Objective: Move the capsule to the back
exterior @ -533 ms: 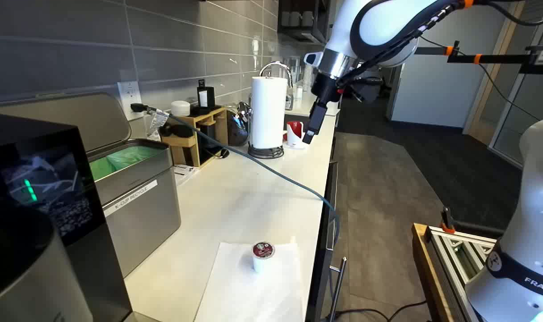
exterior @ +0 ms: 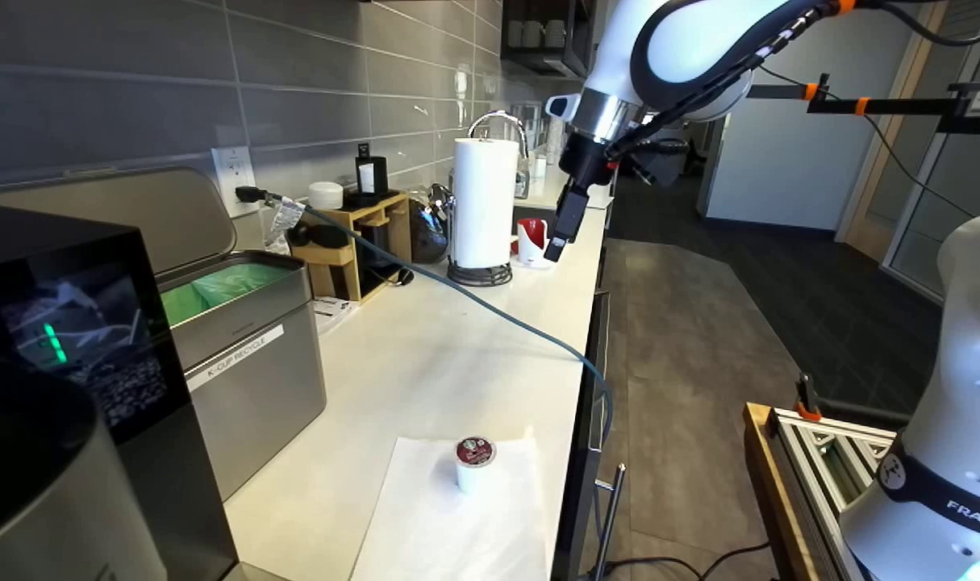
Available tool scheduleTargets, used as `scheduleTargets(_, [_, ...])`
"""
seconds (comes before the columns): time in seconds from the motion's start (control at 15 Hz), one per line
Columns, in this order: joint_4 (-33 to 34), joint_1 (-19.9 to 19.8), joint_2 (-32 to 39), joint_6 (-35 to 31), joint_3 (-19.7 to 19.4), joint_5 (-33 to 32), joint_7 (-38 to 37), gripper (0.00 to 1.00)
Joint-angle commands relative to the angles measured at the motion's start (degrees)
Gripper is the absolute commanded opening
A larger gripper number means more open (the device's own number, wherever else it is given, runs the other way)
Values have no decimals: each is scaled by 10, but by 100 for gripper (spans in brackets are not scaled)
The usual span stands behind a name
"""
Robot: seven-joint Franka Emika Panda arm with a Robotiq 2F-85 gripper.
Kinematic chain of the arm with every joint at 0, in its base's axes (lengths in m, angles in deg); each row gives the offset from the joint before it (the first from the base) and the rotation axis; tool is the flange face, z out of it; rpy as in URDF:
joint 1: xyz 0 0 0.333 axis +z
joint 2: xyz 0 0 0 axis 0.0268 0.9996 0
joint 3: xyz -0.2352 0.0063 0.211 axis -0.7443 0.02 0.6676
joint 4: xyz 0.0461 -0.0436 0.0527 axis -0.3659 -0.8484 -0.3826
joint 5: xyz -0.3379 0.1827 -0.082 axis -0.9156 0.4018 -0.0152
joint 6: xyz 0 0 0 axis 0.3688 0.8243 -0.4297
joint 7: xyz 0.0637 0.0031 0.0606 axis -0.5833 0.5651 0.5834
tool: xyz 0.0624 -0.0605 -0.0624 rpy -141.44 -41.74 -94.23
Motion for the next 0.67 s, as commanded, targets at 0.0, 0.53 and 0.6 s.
scheduleTargets(0.0, [9,11,30,8,36,2,-10,100])
scheduleTargets(0.53, [64,27,109,73,132,-46,-45,100])
scheduleTargets(0.6, [80,32,124,99,143,-53,-43,100])
